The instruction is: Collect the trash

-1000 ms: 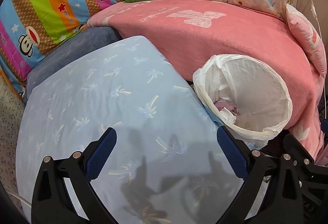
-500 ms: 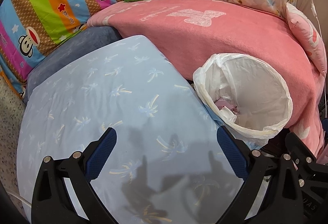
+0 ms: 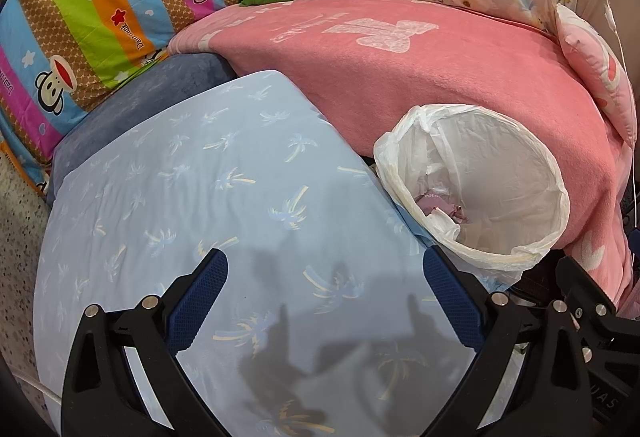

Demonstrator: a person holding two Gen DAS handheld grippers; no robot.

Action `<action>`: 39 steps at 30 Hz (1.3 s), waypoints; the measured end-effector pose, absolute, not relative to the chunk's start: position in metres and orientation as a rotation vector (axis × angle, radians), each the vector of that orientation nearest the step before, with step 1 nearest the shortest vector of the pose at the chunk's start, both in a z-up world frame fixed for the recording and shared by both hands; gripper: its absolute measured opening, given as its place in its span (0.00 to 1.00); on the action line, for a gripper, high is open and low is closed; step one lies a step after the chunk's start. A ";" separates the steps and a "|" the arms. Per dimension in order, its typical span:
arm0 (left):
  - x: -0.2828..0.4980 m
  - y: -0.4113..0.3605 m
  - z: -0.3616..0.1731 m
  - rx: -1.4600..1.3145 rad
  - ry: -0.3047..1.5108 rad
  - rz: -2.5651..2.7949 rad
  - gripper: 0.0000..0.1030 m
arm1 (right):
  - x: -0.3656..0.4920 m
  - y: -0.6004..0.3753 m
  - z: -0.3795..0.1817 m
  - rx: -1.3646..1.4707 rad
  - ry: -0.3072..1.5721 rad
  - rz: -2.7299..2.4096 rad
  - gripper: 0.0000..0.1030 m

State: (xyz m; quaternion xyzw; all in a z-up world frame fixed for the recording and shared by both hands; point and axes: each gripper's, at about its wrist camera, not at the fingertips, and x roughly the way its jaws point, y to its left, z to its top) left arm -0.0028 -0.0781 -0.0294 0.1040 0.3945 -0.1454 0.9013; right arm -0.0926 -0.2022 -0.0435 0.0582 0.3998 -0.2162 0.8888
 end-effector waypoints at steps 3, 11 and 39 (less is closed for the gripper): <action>-0.003 -0.078 -0.029 0.214 0.817 -0.300 0.91 | -0.092 -0.202 -0.044 0.121 0.831 -0.449 0.95; -0.002 -0.077 -0.030 0.214 0.818 -0.301 0.91 | -0.092 -0.202 -0.044 0.122 0.831 -0.450 0.95; -0.004 -0.075 -0.032 0.214 0.825 -0.301 0.91 | -0.092 -0.202 -0.044 0.121 0.831 -0.450 0.95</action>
